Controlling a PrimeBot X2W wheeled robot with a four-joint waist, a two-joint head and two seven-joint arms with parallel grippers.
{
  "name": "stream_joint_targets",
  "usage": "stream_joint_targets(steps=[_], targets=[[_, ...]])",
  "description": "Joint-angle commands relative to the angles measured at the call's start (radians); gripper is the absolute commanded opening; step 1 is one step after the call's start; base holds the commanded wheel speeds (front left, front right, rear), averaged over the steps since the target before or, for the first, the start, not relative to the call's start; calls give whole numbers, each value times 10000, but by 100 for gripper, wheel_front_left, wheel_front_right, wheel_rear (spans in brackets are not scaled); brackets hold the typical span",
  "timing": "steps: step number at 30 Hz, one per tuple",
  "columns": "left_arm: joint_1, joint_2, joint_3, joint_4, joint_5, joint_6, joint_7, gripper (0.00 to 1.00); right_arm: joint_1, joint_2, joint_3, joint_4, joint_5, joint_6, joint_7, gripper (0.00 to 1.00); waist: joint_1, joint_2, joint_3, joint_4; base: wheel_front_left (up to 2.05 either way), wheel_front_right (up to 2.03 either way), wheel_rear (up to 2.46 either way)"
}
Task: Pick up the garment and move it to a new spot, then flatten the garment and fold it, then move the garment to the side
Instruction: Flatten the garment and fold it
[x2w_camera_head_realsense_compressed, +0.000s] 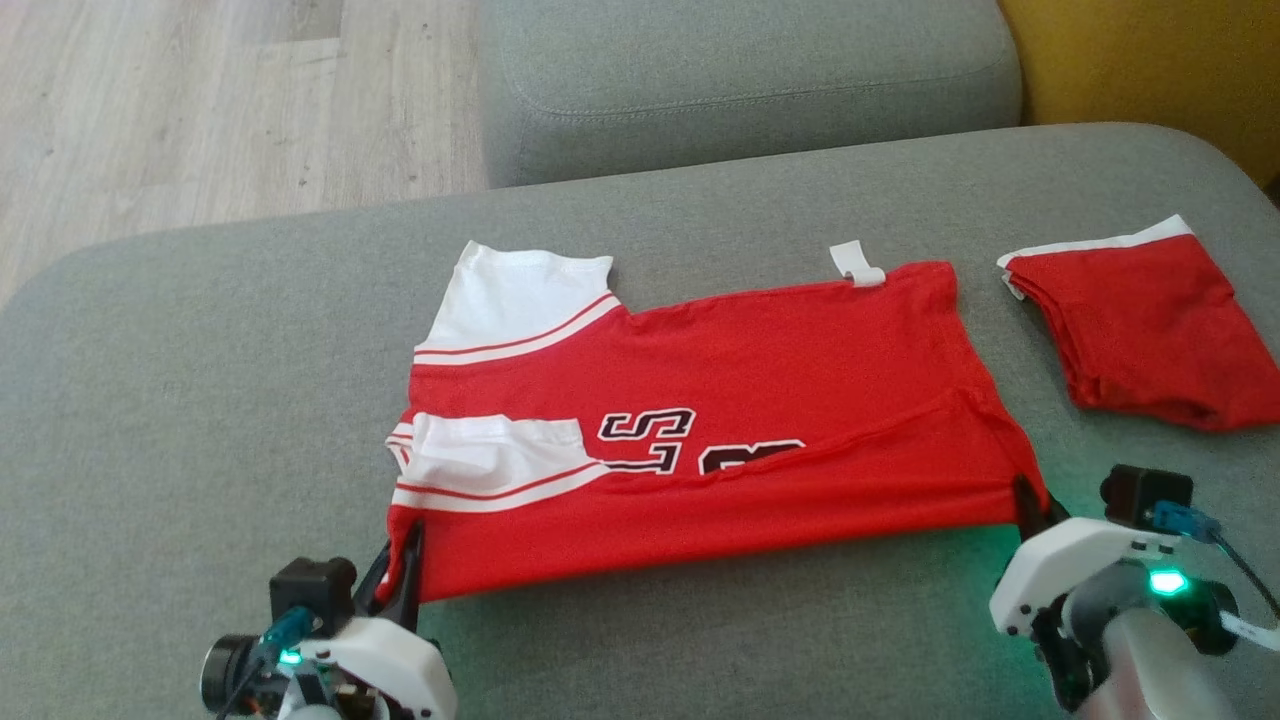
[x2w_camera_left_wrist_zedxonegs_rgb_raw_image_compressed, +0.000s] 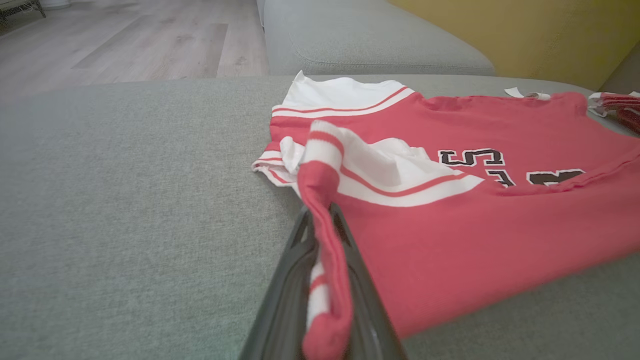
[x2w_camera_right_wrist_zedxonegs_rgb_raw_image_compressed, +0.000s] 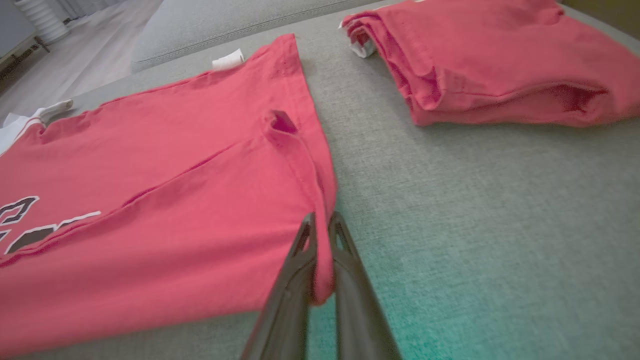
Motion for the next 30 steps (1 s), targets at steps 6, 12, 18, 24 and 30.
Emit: stream_joint_targets(steps=[6, 12, 18, 24, 30], targets=[[-238, 269, 275, -266, -163, 27, 135, 0, 469, -56, 312, -1550, 572, 19, 560, 9, 1, -1, 33, 28, 0, 0, 0], [-339, 255, 335, -375, -191, 146, -200, 100, 815, -56, 123, -2519, 848, 19, 472, 100, 1, -1, 152, 19, 0, 0, 0], [-759, 277, 573, -874, -253, 228, -941, 100, 711, -56, 244, -3666, 1254, 19, -670, 100, 1, -1, 540, -75, 0, 0, 0], [-1922, 593, 785, -1616, -162, 16, -1617, 100, 308, -56, 496, -4379, 1692, 19, -1667, 100, 1, -1, 1252, -327, 0, 0, 0], [-3878, 1156, 652, -1679, 50, -437, -995, 100, -127, -56, 1049, -4990, 1934, 19, -2214, 100, 1, -1, 2198, -756, 0, 0, 0]])
